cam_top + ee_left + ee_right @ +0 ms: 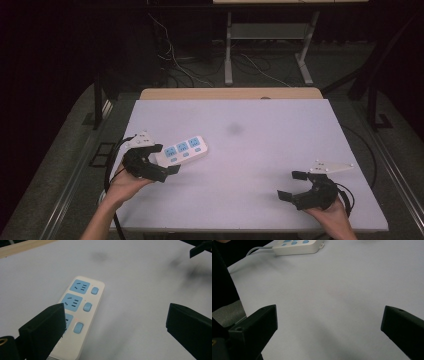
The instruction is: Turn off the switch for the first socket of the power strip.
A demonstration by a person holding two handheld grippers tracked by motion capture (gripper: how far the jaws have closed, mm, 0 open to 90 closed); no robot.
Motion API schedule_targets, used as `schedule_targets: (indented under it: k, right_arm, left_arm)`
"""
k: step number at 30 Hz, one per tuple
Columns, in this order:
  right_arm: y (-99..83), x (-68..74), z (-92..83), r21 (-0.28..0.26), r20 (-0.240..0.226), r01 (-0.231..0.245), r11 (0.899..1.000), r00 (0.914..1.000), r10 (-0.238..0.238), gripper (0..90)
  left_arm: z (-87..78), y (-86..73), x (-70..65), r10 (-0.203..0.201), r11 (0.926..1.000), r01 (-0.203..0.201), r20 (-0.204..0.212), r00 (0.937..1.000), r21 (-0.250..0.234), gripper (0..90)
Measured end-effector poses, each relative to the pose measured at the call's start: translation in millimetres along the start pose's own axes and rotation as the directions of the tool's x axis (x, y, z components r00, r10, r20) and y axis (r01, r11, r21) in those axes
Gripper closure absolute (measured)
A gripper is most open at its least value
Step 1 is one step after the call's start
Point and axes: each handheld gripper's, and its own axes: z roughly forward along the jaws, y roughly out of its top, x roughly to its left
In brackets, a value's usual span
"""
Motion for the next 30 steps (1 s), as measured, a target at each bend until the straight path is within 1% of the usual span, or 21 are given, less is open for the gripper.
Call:
schedule_targets:
  k: [3, 9, 15, 16, 18, 24, 26, 30]
  right_arm:
    - [0.0, 0.0, 0.0, 0.000, 0.000, -0.001, 1.000, 1.0000, 0.001, 0.4]
    - [-0.1, 0.0, 0.2, 0.001, -0.001, 0.000, 1.000, 1.0000, 0.000, 0.4]
    - [-0.1, -0.2, 0.1, 0.000, -0.001, 0.001, 1.000, 1.0000, -0.001, 0.4]
    - [-0.1, -0.1, 0.0, 0.000, -0.001, 0.000, 1.000, 1.0000, 0.000, 0.4]
    - [-0.1, -0.2, 0.0, 0.001, 0.000, 0.000, 1.000, 1.0000, 0.000, 0.4]
    - [-0.1, -0.2, -0.2, 0.000, -0.001, 0.000, 1.000, 1.0000, 0.000, 0.4]
    - [-0.1, -0.2, -0.2, 0.000, -0.002, 0.001, 1.000, 1.0000, -0.001, 0.4]
    - [-0.1, -0.3, -0.5, 0.001, -0.001, -0.001, 1.000, 1.0000, 0.001, 0.4]
  left_arm:
    - [-0.9, 2.2, 3.4, -0.006, 1.0000, 0.006, 0.002, 1.0000, 0.002, 1.5]
    - [-1.0, 6.2, 10.8, -0.004, 0.9997, 0.004, -0.007, 1.0000, 0.026, 1.9]
    - [-0.6, 10.3, 18.9, -0.004, 0.9989, 0.005, -0.025, 0.9997, 0.046, 2.3]
    - [0.2, 11.2, 22.3, -0.010, 0.9988, 0.012, -0.029, 0.9995, 0.047, 2.5]
    - [0.8, 11.8, 24.2, -0.010, 0.9987, 0.011, -0.030, 0.9995, 0.050, 2.9]
    - [2.9, 17.0, 32.6, -0.010, 0.9972, 0.014, -0.045, 0.9989, 0.074, 4.2]
    - [3.3, 19.3, 35.0, -0.009, 0.9968, 0.013, -0.047, 0.9988, 0.079, 4.6]
    - [4.9, 23.5, 38.6, -0.001, 0.9945, 0.006, -0.047, 0.9989, 0.105, 5.3]
